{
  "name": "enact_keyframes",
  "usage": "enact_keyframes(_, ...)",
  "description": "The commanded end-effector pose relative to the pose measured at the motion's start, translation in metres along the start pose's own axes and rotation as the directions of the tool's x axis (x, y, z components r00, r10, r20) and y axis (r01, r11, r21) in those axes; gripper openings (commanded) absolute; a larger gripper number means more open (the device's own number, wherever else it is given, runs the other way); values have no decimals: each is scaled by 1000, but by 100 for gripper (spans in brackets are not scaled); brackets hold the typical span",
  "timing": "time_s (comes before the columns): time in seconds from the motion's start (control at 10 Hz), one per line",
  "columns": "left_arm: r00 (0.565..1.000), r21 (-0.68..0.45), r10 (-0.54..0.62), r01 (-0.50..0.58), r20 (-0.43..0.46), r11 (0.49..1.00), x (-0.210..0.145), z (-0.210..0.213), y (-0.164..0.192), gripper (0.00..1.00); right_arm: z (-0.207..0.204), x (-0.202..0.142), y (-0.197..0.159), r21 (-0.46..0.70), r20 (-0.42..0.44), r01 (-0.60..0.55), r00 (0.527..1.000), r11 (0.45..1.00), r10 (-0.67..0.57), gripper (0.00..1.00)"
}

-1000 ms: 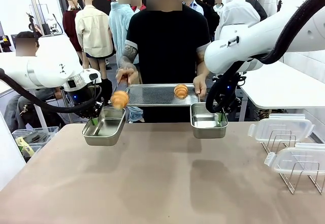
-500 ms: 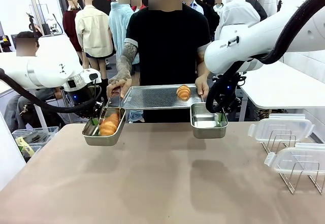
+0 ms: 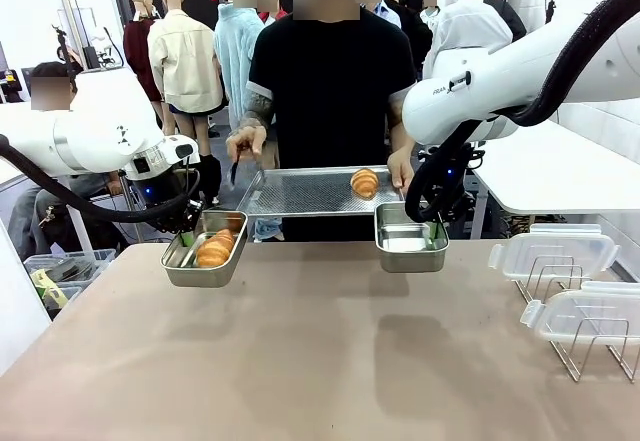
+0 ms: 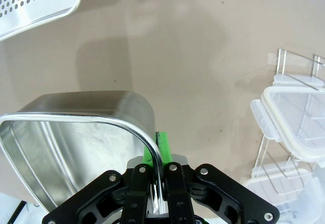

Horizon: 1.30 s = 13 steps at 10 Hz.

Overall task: Place the bread in airtight containers.
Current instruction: Once an object is inside an Airtight Container , place the container in the center of the table.

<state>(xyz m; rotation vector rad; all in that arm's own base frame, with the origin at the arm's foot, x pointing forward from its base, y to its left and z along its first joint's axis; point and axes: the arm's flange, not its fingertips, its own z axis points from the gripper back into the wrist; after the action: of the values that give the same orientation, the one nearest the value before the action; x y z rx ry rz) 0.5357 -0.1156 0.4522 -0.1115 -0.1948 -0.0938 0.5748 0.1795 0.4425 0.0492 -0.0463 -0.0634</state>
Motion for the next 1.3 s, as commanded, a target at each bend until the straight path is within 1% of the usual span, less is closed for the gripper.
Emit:
enact_keyframes(0.0,1000,2,-13,13,6,1000,1,4,1,0,2,-5,-2,5,1,-3,1000,1000,3,0)
enact_keyframes(1.2,1000,2,-13,13,6,1000,1,4,1,0,2,-5,-2,5,1,-3,1000,1000,3,0)
